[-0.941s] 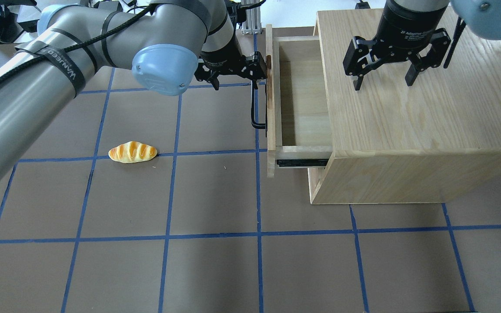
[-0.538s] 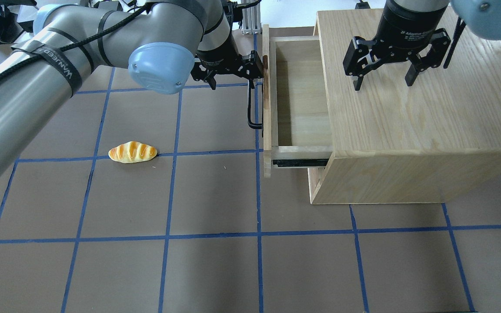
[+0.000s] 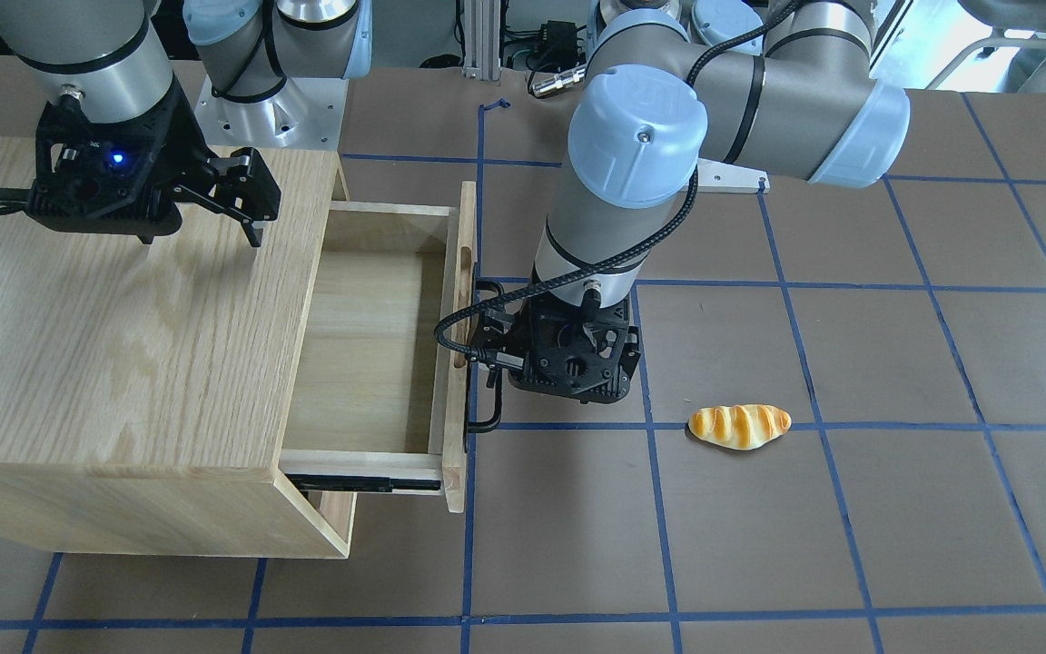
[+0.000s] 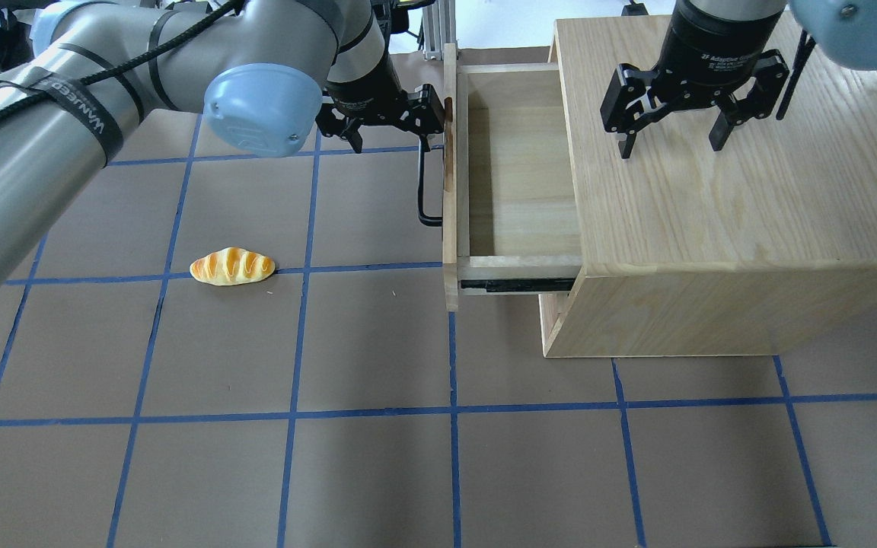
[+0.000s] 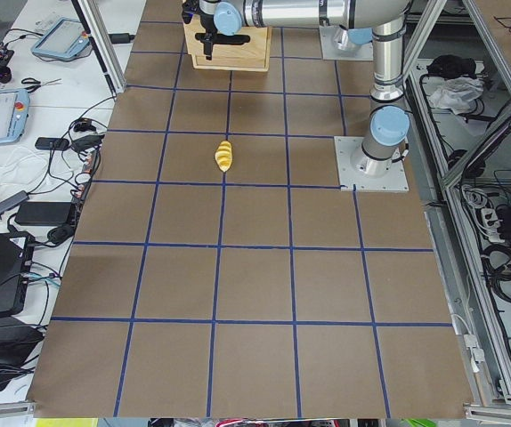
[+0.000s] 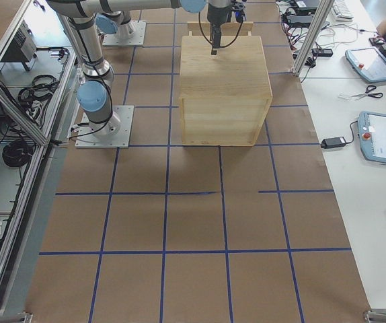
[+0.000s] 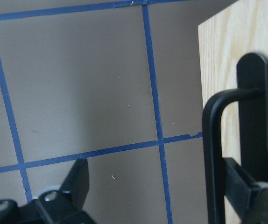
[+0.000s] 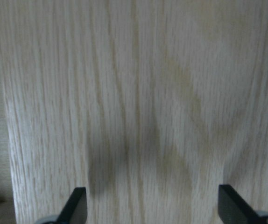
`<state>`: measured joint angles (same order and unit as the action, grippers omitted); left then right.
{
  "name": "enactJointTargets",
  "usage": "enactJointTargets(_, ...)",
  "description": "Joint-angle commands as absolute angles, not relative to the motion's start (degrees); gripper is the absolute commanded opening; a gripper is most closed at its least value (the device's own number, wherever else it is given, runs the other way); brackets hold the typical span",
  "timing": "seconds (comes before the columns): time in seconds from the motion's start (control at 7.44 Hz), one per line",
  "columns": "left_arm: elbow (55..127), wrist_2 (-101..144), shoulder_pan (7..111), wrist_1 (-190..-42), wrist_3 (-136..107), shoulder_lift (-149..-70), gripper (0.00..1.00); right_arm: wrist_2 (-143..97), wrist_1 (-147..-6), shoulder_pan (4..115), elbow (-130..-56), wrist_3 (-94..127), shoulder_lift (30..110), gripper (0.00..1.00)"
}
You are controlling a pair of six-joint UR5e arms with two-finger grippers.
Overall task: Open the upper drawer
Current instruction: 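Keep pulling the drawer farther out with the left gripper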
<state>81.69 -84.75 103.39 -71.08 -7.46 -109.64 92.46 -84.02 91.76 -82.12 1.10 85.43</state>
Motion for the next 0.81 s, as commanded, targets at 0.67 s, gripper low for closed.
enactJointTargets(0.67, 81.7, -85.4, 102.7, -72.7, -4.7, -109.1, 1.00, 92.5, -84.0, 91.8, -82.1, 1.1, 85.4, 1.00)
